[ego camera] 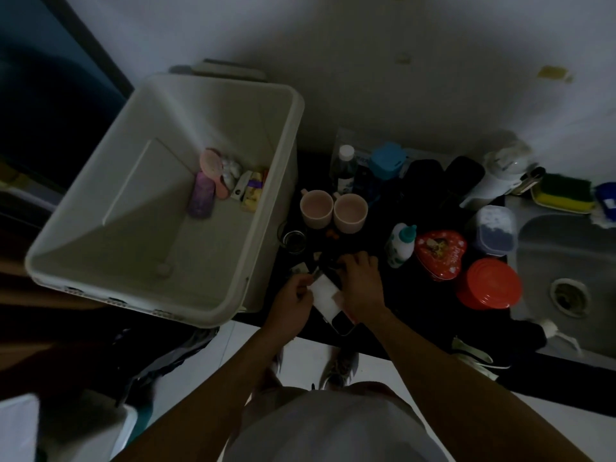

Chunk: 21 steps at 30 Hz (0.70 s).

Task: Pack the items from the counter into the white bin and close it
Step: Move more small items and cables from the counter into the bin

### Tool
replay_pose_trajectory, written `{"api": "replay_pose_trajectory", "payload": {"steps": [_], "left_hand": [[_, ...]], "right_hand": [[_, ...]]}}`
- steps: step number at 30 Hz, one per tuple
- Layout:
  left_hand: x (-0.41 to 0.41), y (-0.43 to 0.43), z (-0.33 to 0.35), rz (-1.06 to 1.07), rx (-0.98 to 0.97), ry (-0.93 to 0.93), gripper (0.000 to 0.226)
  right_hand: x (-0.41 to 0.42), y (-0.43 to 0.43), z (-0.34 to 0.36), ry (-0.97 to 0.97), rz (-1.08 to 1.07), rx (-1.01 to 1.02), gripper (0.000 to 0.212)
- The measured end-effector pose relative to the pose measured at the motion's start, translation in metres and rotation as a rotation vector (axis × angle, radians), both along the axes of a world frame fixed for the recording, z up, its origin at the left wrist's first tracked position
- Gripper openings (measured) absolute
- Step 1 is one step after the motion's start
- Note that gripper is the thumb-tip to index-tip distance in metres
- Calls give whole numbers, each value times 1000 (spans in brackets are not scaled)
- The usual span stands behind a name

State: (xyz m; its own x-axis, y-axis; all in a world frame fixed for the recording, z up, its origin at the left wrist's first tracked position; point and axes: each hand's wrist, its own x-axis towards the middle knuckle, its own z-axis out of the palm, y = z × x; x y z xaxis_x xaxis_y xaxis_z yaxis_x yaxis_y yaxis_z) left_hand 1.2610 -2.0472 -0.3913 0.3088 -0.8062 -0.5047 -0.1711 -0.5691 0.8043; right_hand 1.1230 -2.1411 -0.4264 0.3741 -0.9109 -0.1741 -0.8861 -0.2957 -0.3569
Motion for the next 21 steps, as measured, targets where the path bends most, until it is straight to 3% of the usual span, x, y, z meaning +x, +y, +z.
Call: {"api": "replay_pose_trajectory", "payload": {"steps": [4,8,15,21], "left_hand": [[-9,-13,6,4,-31,31,29],[-18,-27,18,-30,-55,66,40],[-29,-38,40,-45,-170,208,53],[-25,-35,45,124,-182,197,34]], "right_hand": [[-7,-2,20,-263,-105,25,28],[-6,0,44,-664,-243,200,12],[-2,-3,72,-982,-380,282,15],[1,-4,79,-1199,-474,536,15]]}}
